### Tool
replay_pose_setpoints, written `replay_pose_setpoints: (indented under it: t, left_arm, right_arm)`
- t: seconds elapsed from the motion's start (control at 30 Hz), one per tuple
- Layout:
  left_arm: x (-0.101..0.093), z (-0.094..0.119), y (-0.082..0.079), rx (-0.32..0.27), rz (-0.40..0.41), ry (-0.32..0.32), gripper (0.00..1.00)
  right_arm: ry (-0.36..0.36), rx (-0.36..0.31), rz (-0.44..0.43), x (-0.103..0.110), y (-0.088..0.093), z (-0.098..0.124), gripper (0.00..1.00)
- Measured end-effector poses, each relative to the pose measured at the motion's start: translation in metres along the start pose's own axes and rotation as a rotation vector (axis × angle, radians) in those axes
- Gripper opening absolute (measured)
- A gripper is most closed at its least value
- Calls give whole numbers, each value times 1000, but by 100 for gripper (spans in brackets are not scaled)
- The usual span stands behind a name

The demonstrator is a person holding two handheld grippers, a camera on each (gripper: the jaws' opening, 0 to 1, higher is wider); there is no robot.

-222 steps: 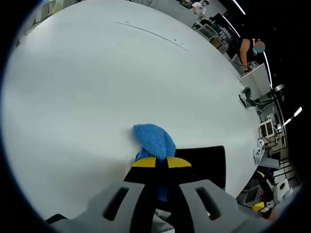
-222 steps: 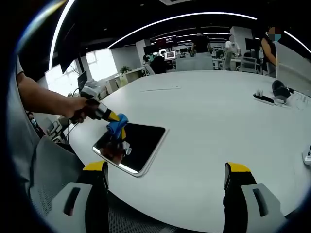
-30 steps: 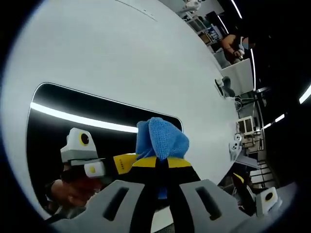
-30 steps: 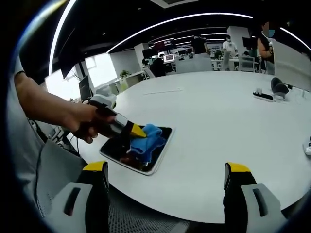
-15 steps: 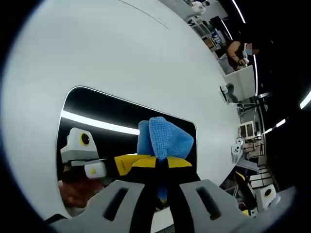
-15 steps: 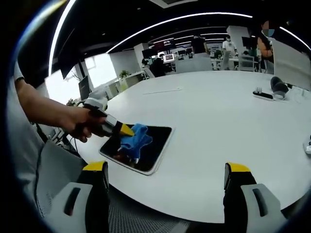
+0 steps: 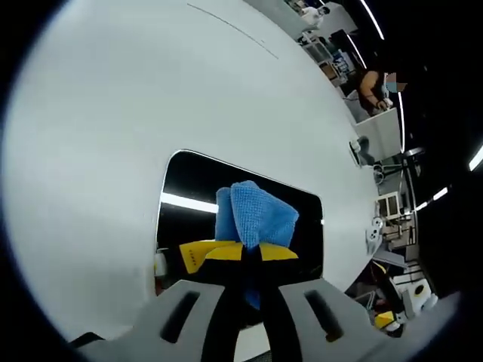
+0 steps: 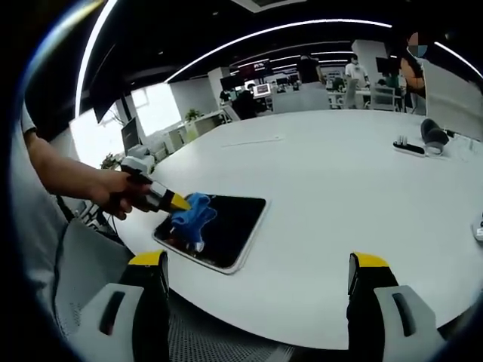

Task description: Wipe the mirror surface with the cleaning cloth until all visible marks leave the cleaned area.

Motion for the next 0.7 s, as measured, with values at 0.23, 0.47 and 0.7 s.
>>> replay_pose_setpoints:
  t: [0.23, 0.47, 0.7]
  left_arm:
    - [17, 13, -11, -18, -25, -24, 3]
    - [28, 20, -17, -22, -48, -39, 3]
    - [35, 28, -17, -24, -38, -43, 3]
  right_arm:
    - [-3, 5, 5, 1, -2, -2, 99]
    - [-2, 4, 11, 0, -6, -3, 99]
    - [-8, 14, 20, 1, -7, -8, 99]
Point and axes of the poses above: the point that each gripper's makers call its tool centre point, and the gripper's own axes: z roughly backward along the fingers, x roughly to its left, y roughly out of its underside, the point moved 6 cm from there along z, roughly backward along the fingers, and after that the axes turned 7 degrees about z, right-handed, at the moved point
